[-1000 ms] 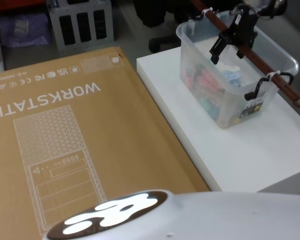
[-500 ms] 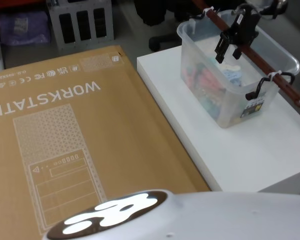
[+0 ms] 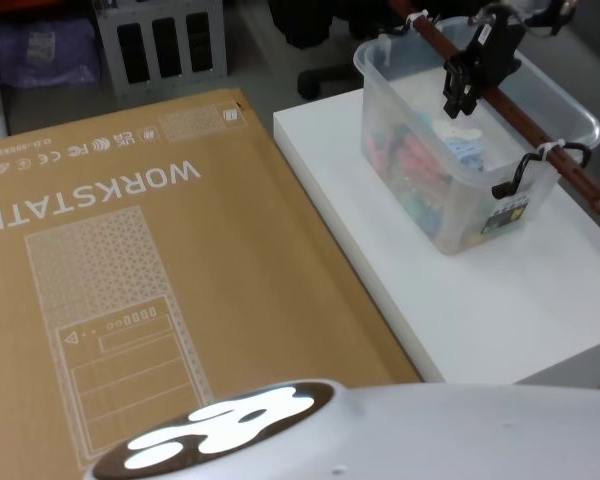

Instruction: Use one hand to grasp the basket and place it at the designated location.

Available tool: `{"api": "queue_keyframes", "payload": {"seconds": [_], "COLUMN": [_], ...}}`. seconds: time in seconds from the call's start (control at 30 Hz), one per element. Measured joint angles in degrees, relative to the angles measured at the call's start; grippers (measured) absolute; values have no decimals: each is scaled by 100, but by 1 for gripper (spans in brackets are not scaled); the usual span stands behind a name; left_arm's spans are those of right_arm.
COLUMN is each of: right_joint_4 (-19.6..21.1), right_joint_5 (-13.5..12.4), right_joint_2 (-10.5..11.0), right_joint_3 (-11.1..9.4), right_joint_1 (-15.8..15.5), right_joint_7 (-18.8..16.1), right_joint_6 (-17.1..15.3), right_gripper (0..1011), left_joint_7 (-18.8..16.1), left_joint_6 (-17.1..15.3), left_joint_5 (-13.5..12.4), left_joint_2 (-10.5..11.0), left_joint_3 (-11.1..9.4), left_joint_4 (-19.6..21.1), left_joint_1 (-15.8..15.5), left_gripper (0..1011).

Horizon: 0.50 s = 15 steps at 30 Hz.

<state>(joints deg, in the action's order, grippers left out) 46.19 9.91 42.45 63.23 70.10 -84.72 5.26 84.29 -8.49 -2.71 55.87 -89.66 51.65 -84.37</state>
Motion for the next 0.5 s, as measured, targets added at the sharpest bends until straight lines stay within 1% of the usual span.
{"api": "queue_keyframes", "payload": {"seconds": [0.1, 0.13, 0.17, 0.3, 0.33, 0.37, 0.4, 0.5], "right_joint_4": [111, 142, 142, 262, 292, 319, 381, 458], "right_joint_5": [-9, -7, -7, -9, -14, -20, -30, -40], "right_joint_2": [68, 92, 92, 175, 194, 210, 243, 291], "right_joint_3": [-16, -22, -22, -45, -53, -59, -68, -88], "right_joint_1": [-6, -6, -6, -7, -7, -7, -7, -4], "right_joint_7": [9, 13, 13, 20, 20, 20, 19, 20], "right_joint_6": [-32, -41, -41, -85, -97, -109, -127, -160], "right_gripper": [212, 158, 158, 55, 55, 17, 0, 0], "left_joint_7": [0, 0, 0, 0, 0, 0, 0, 0], "left_joint_6": [0, 0, 0, 0, 0, 0, 0, 0], "left_joint_5": [0, 0, 0, 0, 0, 0, 1, 0], "left_joint_2": [0, 0, 0, 0, 0, 0, 0, 0], "left_joint_3": [0, 0, 0, 0, 0, 0, 0, 0], "left_joint_4": [1, 1, 1, 0, 0, 1, 1, 0], "left_joint_1": [0, 0, 0, 0, 0, 0, 0, 0], "left_gripper": [0, 0, 0, 0, 0, 0, 0, 0]}}
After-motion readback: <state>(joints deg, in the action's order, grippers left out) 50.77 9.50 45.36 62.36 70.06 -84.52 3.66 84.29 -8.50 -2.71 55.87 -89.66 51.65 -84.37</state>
